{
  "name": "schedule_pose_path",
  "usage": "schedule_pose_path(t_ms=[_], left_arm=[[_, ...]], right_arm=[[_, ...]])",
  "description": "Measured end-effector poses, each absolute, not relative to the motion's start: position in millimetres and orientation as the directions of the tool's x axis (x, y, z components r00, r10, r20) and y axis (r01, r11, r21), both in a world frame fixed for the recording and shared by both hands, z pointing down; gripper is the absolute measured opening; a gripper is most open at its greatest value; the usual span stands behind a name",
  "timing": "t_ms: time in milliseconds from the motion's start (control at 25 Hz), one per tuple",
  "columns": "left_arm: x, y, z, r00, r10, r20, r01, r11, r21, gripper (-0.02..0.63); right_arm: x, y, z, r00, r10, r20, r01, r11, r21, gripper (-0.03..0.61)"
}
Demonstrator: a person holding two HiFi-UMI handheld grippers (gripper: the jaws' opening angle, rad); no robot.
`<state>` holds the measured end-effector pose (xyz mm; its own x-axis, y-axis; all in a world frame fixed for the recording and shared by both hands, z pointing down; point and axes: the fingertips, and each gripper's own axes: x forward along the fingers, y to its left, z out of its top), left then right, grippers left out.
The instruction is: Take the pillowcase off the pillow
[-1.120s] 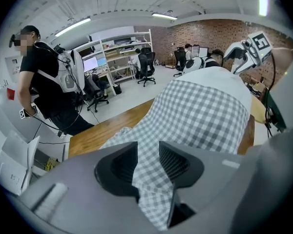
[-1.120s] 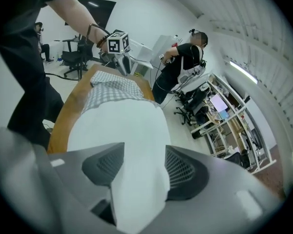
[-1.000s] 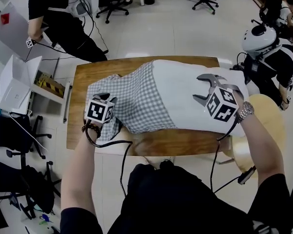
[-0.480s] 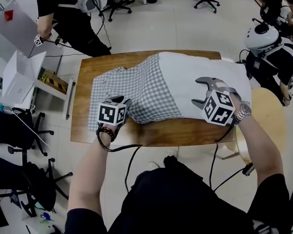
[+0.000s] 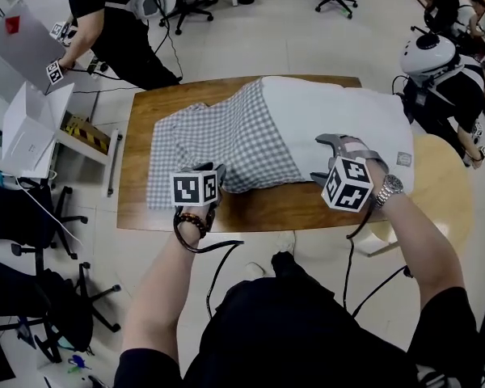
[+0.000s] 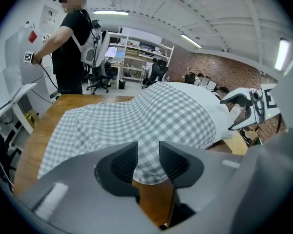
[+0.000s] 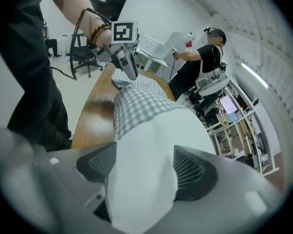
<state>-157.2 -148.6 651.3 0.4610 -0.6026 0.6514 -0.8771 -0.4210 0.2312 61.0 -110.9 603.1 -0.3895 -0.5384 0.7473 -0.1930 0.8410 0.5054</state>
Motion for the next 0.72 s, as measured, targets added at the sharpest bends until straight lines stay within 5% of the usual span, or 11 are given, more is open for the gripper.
schedule_pose_path(t_ms=[720], left_arm=[[-162.9, -126.0, 705.5, 0.48, -0.616, 0.625, -0.837, -0.107, 0.537, 0.202]], right_arm=[[46.3, -119.9, 643.8, -0.297, -0.608, 0.736, -0.035, 0.778, 0.628, 0.404]])
